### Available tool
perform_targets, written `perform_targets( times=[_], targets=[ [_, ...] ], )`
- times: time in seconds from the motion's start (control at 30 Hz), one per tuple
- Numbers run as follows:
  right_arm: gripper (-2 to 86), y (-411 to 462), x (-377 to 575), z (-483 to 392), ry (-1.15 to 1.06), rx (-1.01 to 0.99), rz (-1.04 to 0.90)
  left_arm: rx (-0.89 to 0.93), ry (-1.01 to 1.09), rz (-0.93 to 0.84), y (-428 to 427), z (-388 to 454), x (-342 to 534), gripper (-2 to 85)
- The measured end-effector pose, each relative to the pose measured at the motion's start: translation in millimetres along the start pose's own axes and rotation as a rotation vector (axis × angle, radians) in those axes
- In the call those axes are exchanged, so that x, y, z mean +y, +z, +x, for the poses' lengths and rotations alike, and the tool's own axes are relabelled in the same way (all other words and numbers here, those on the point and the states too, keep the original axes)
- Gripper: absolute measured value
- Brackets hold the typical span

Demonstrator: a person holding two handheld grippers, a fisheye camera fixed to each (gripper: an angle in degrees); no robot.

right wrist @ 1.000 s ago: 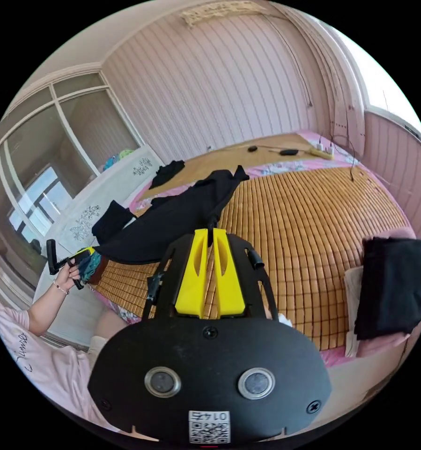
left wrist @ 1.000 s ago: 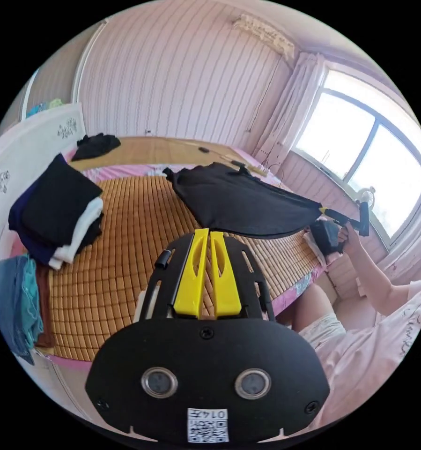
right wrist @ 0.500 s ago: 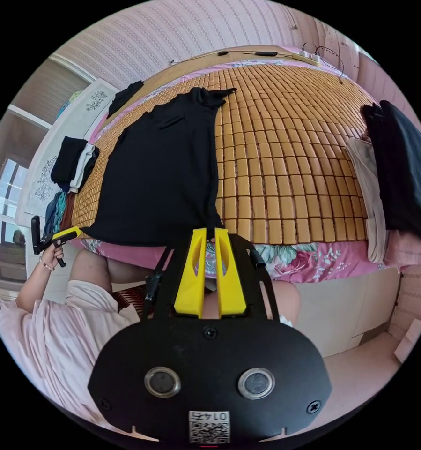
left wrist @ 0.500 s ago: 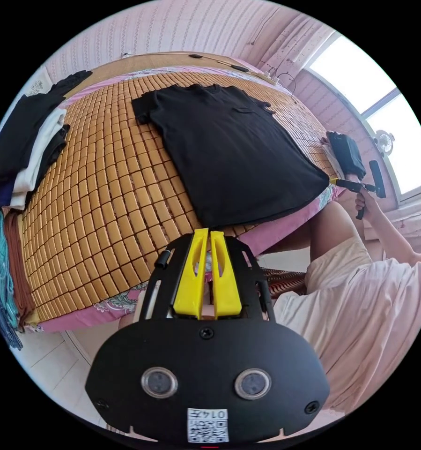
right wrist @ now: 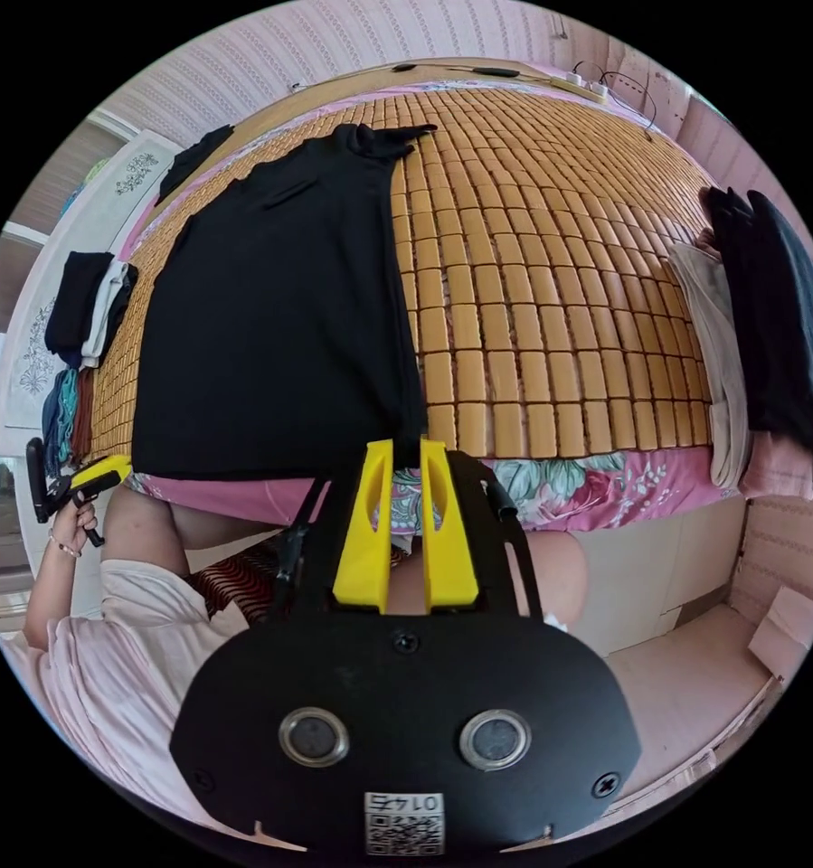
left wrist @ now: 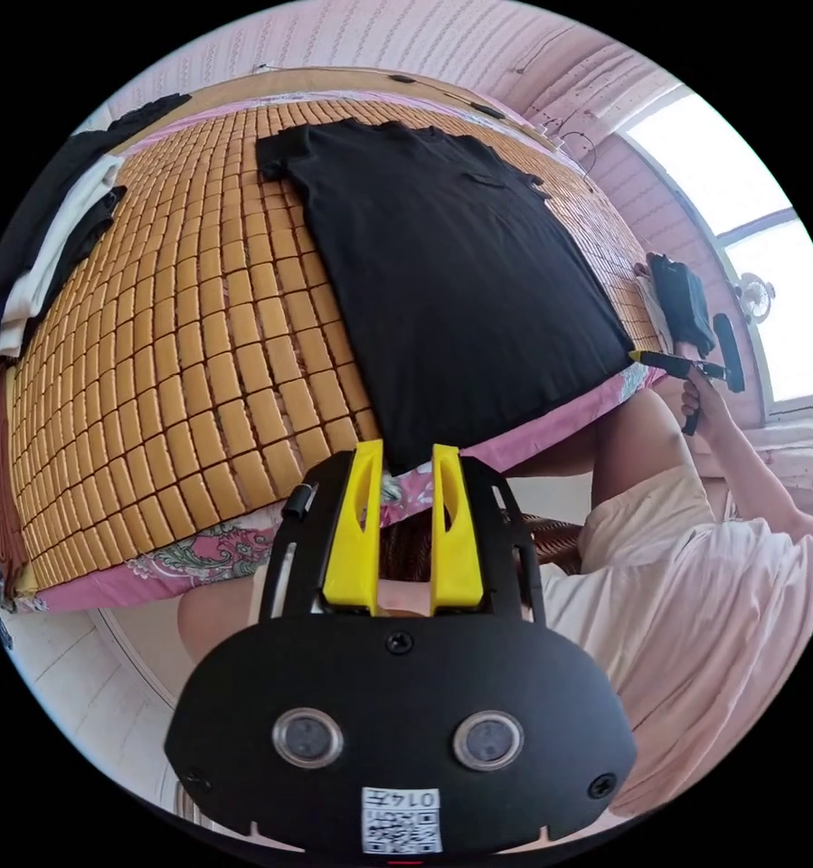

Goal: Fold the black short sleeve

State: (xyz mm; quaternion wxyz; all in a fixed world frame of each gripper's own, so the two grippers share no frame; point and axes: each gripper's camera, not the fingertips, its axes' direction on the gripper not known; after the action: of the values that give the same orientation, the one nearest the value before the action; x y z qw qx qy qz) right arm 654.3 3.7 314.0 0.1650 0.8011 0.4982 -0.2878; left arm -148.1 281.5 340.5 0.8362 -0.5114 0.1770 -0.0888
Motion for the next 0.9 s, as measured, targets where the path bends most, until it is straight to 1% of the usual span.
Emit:
perform_targets(
  times=[0.13, 0.2, 0.33, 0.37, 0.43, 0.47, 0.63, 0.77, 0.9],
  targets=[
    [3.9, -2.6, -9.3, -8.5, 0.001, -0.017, -0.011, -0.062, 0.02, -0.024, 6.1, -0.8, -12.7, 2.4],
    [3.5, -6.2, -11.2, -10.2, 0.007, -0.031, -0.009, -0.058, 0.009, -0.057, 3.6, -5.0, -13.8, 1.5],
    [3.3, -9.1, -12.3, -22.1, -0.021, -0.015, -0.042, -0.047, 0.094, -0.07, -7.1, -3.1, -1.6, 1.4],
    [3.4, -9.2, -12.2, -26.5, -0.033, -0.009, -0.039, -0.051, 0.104, -0.054, -8.8, -2.9, 1.3, 1.5],
    [3.6, -11.6, -12.7, -31.5, -0.032, -0.003, -0.021, -0.071, 0.128, 0.032, -17.8, -4.8, 13.4, 1.9],
    [3.8, -15.0, -13.4, -33.7, -0.022, 0.001, -0.005, -0.064, 0.119, 0.041, -19.8, -6.9, 15.4, 1.6],
    [4.5, -32.1, -17.8, -38.8, 0.029, 0.0, 0.06, 0.027, 0.059, 0.213, -44.0, -27.5, 38.4, 0.4],
    [5.5, -45.9, -27.7, -53.5, 0.028, 0.024, 0.133, 0.05, 0.032, 0.262, -53.9, -36.5, 44.7, -0.7],
    [7.1, -46.9, -51.1, -75.5, -0.023, 0.017, 0.142, 0.124, 0.0, 0.271, -54.3, -47.6, 36.2, -0.9]
  ],
)
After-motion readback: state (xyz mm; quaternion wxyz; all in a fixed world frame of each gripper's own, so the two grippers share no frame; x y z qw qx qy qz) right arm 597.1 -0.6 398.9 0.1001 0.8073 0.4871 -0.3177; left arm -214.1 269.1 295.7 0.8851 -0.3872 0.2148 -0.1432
